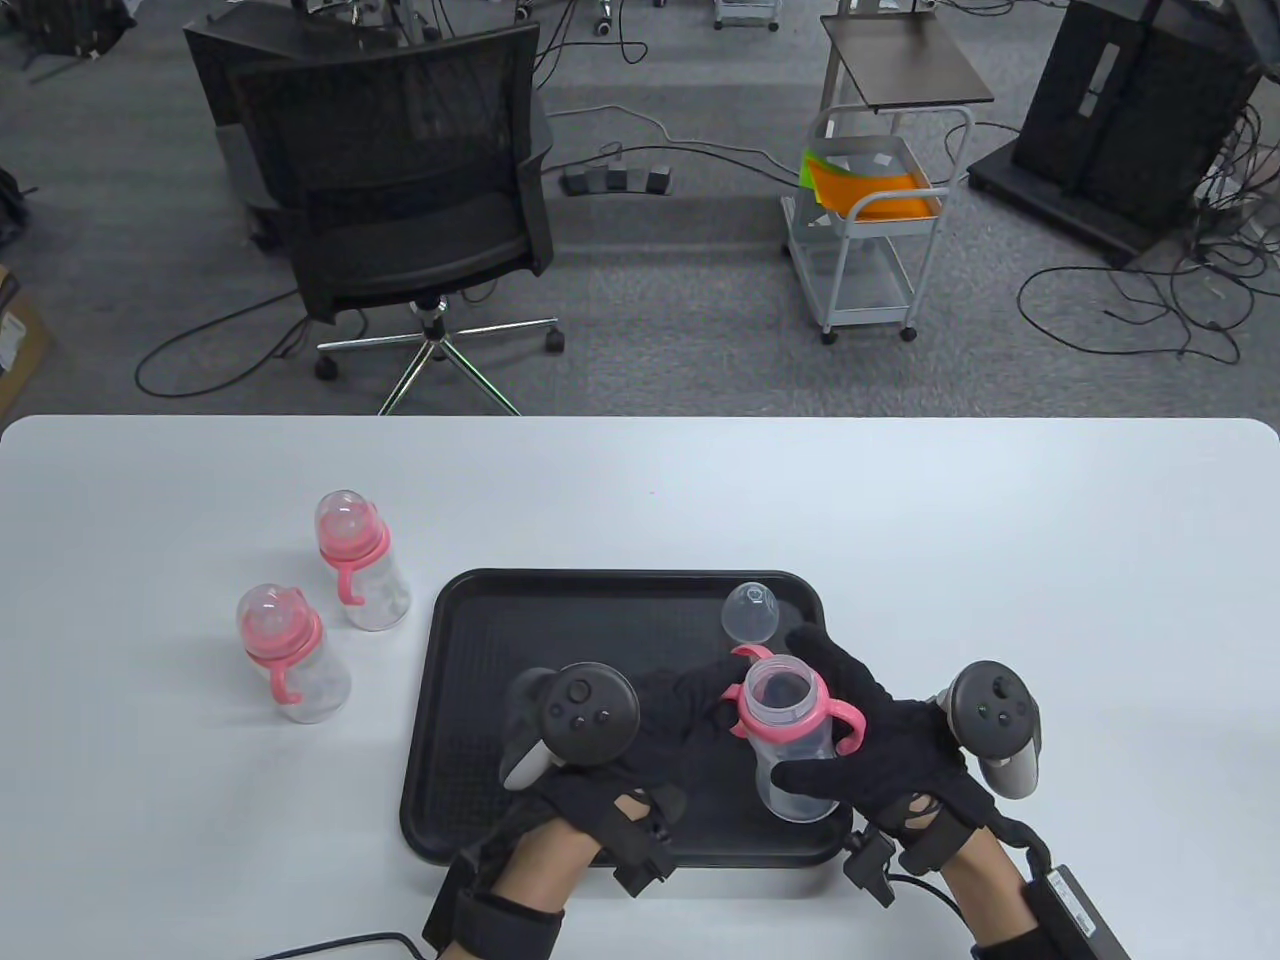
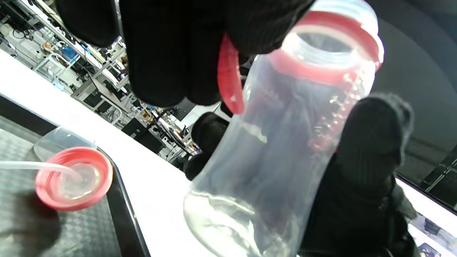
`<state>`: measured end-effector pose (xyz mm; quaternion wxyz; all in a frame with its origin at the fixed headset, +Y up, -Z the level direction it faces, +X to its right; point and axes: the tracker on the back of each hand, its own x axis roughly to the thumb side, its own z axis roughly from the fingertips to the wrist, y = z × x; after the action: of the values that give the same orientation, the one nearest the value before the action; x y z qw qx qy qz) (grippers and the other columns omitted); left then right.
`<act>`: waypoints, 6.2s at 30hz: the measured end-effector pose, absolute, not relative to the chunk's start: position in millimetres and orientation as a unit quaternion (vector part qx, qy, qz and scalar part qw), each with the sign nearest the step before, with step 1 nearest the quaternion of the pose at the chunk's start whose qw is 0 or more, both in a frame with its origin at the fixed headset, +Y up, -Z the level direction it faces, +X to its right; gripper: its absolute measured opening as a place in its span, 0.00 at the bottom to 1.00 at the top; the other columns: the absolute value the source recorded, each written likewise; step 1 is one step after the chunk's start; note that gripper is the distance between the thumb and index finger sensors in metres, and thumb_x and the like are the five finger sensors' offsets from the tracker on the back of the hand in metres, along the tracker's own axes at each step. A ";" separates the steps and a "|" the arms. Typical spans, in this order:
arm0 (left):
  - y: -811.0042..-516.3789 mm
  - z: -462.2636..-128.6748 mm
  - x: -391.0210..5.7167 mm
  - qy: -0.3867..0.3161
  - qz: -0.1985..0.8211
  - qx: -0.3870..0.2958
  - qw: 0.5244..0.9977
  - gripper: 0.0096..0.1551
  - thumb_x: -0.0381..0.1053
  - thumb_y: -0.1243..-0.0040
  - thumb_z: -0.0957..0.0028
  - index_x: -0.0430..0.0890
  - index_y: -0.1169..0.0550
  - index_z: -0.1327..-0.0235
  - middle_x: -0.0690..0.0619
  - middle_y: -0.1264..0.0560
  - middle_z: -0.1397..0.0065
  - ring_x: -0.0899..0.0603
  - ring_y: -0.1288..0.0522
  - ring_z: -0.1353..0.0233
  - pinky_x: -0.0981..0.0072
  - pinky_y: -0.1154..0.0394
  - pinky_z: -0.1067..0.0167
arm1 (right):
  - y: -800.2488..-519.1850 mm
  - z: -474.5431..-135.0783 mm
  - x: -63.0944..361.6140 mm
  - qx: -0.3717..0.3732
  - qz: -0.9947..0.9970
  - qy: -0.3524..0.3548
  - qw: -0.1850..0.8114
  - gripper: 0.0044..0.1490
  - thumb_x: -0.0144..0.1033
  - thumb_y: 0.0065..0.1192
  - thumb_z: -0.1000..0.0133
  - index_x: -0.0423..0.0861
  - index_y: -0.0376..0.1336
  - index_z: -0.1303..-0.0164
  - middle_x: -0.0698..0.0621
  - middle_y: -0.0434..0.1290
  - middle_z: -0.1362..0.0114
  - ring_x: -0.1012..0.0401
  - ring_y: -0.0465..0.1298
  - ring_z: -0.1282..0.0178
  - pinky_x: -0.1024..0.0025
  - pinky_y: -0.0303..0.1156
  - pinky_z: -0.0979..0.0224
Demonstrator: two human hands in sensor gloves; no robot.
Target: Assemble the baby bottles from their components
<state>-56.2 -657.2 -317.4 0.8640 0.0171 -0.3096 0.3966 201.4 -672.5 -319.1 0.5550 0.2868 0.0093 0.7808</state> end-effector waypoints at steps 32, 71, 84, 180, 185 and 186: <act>-672.2 -361.8 4.1 -0.187 0.039 -0.017 0.981 0.66 0.78 0.22 0.62 0.51 0.38 0.16 0.46 0.32 0.18 0.33 0.27 0.23 0.26 0.40 0.24 | -652.1 -326.5 276.1 0.211 0.775 -0.152 0.576 0.68 0.47 0.90 0.63 0.55 0.49 0.19 0.41 0.67 0.24 0.42 0.78 0.29 0.36 0.76 0.28; -681.4 -360.8 10.9 -0.176 0.043 -0.039 0.983 0.55 0.69 0.18 0.59 0.49 0.31 0.23 0.41 0.24 0.26 0.37 0.16 0.32 0.28 0.37 0.26 | -664.3 -336.2 288.0 0.177 0.792 -0.145 0.565 0.67 0.47 0.90 0.63 0.55 0.48 0.19 0.41 0.66 0.24 0.42 0.78 0.28 0.37 0.76 0.28; -606.8 -345.5 -73.6 -0.197 0.360 0.028 0.911 0.56 0.67 0.16 0.59 0.45 0.32 0.24 0.40 0.26 0.26 0.35 0.17 0.32 0.28 0.37 0.27 | -653.8 -325.4 257.6 0.234 0.822 -0.134 0.501 0.67 0.48 0.89 0.63 0.54 0.49 0.19 0.41 0.66 0.24 0.42 0.78 0.29 0.37 0.76 0.28; -630.7 -301.2 -32.2 -0.116 0.397 0.160 0.896 0.62 0.89 0.31 0.66 0.43 0.30 0.37 0.44 0.30 0.38 0.34 0.27 0.32 0.27 0.39 0.30 | -650.6 -284.2 176.1 0.208 0.913 -0.244 0.252 0.70 0.53 0.87 0.62 0.44 0.45 0.20 0.44 0.63 0.24 0.46 0.77 0.29 0.43 0.78 0.28; -637.5 -313.7 -36.0 -0.163 0.483 0.053 0.859 0.57 0.80 0.27 0.56 0.42 0.34 0.32 0.42 0.33 0.33 0.30 0.31 0.28 0.23 0.43 0.29 | -655.8 -294.0 186.0 0.208 0.908 -0.197 0.306 0.71 0.53 0.86 0.62 0.44 0.45 0.20 0.44 0.64 0.24 0.46 0.77 0.29 0.44 0.79 0.28; -637.2 -317.1 -37.1 -0.183 0.501 0.036 0.845 0.56 0.75 0.24 0.55 0.40 0.34 0.31 0.40 0.33 0.32 0.28 0.32 0.28 0.22 0.44 0.30 | -657.4 -296.4 188.7 0.205 0.904 -0.189 0.323 0.70 0.52 0.86 0.62 0.44 0.45 0.20 0.44 0.64 0.24 0.46 0.77 0.29 0.44 0.78 0.28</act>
<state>-37.1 -637.2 -317.1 0.8452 0.0364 -0.1835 0.5007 188.7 -657.4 -296.4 0.3228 0.2051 -0.1894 0.9043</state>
